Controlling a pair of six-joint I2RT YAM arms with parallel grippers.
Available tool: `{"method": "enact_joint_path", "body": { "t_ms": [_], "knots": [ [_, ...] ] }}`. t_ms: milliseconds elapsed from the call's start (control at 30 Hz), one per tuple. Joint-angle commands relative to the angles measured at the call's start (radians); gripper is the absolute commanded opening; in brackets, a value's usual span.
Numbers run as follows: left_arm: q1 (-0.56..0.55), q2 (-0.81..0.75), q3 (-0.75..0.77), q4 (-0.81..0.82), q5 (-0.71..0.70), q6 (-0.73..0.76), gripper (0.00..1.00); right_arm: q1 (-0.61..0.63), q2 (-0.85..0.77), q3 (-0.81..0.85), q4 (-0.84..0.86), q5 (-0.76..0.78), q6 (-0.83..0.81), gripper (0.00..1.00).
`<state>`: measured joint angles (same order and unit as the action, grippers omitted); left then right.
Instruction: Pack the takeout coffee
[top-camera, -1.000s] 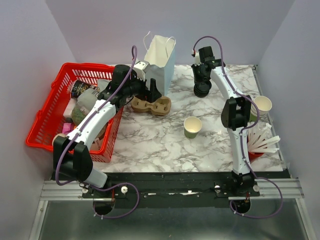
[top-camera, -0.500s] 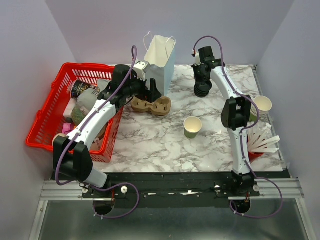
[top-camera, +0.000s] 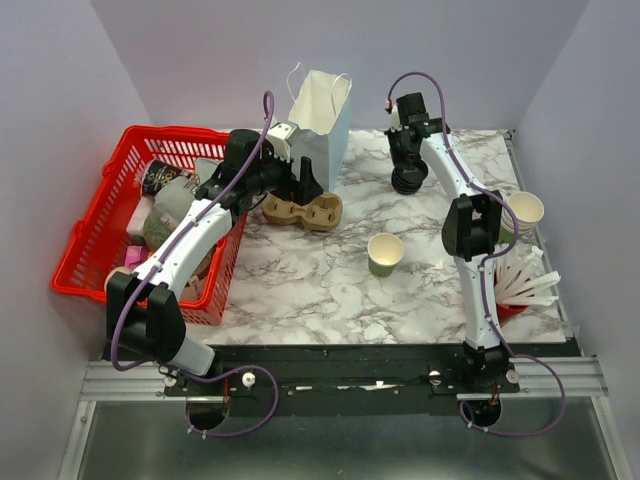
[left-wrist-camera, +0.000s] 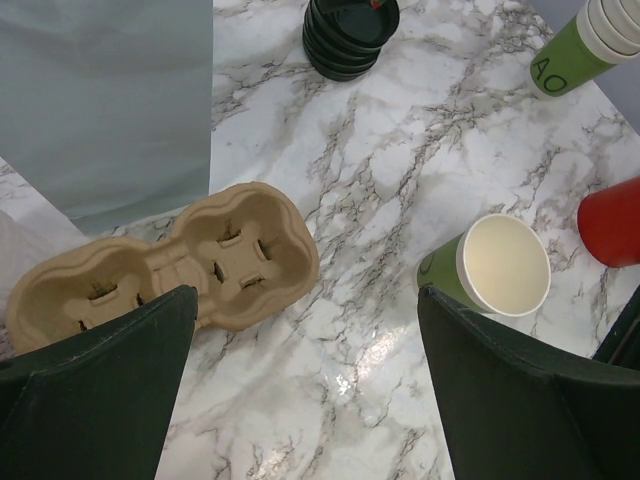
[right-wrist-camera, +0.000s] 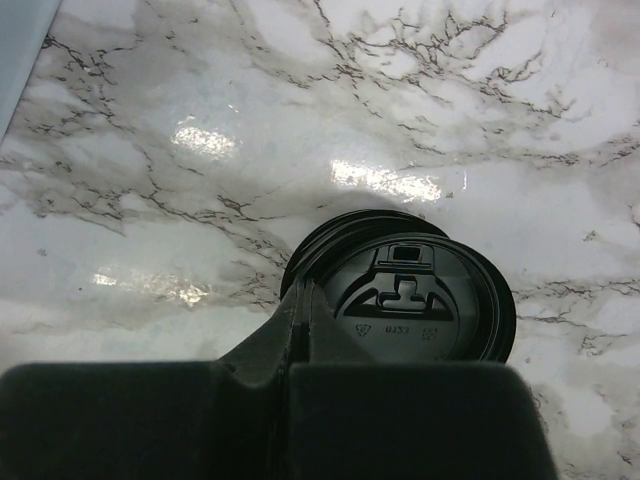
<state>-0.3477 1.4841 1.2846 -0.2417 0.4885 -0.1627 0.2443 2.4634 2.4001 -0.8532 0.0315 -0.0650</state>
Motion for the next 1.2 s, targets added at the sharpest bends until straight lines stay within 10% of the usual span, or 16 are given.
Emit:
{"method": "enact_joint_path", "body": {
  "t_ms": [0, 633, 767, 1167],
  "knots": [
    [0.006, -0.002, -0.002, 0.013, -0.008, -0.008, 0.99, 0.004, -0.027, 0.008, 0.022, 0.056, -0.015, 0.01],
    [0.006, -0.004, -0.014, 0.033, -0.008, -0.021, 0.99, 0.006, -0.133, -0.042, 0.016, 0.008, -0.025, 0.01],
    [0.006, -0.001, -0.013, 0.035, -0.007, -0.024, 0.99, 0.006, -0.092, -0.054, -0.014, -0.01, -0.03, 0.36],
    [0.006, -0.004, -0.01, 0.01, -0.013, -0.012, 0.99, 0.006, -0.024, -0.027, -0.001, 0.011, -0.055, 0.37]
  ]
}}
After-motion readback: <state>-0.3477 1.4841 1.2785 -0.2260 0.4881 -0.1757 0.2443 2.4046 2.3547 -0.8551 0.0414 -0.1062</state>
